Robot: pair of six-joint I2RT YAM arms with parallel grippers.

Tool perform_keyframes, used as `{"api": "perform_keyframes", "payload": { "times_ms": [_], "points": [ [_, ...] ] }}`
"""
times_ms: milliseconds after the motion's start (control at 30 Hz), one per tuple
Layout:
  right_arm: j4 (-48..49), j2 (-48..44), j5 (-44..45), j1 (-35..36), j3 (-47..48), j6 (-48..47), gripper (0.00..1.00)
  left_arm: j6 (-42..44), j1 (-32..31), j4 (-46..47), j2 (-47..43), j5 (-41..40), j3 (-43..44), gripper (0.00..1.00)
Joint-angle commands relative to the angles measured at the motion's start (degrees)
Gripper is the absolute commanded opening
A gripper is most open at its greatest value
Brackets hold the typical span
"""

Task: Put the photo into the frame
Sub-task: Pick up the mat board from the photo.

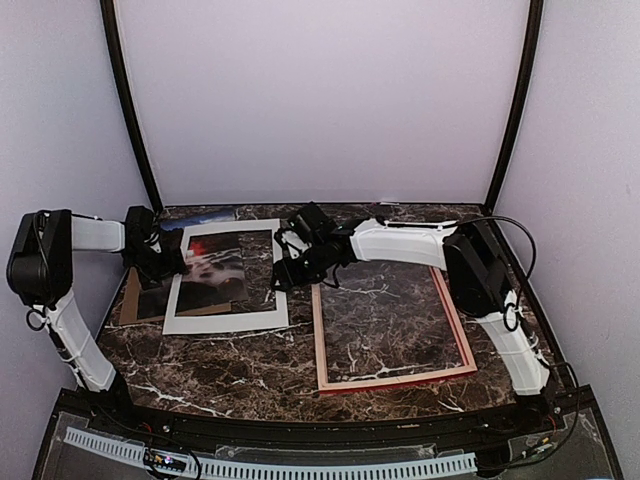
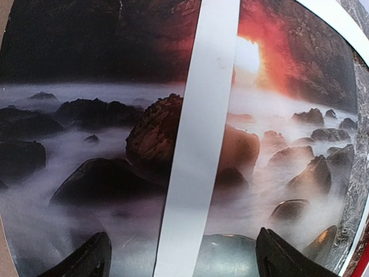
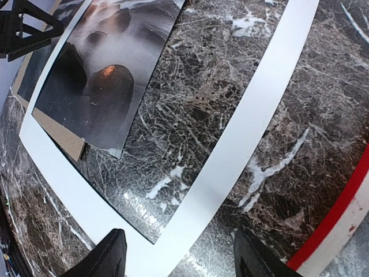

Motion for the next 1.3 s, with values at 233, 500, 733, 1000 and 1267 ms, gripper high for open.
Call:
{"api": "perform_keyframes", "payload": {
  "times_ms": [233, 500, 733, 1000, 1267],
  "points": [
    [2.56, 6.05, -1.81, 0.04, 3.41, 4.65, 0.64, 0.11, 0.53, 0.84, 2.51, 3.94, 0.54, 0.86],
    [4.88, 6.48, -2.64, 0.13, 0.12, 6.27, 0.62, -0.88, 0.5, 2.81, 1.39, 7.85, -2.52, 0.79],
    [5.55, 5.76, -2.41, 0.13, -2.69, 7.5, 0.61, -2.16, 0.43, 4.2, 0.1, 10.72, -5.79, 0.73],
    [5.78, 5.8, -2.6, 0.28, -4.13, 9.43, 0.61, -3.61, 0.51, 5.51, -1.03, 15.97, -7.23, 0.71],
    [6.14, 5.29, -2.9, 0.21, -5.6, 10.26, 0.6, -4.14, 0.56, 5.54, -2.9, 19.34, -7.03, 0.71]
  ]
}}
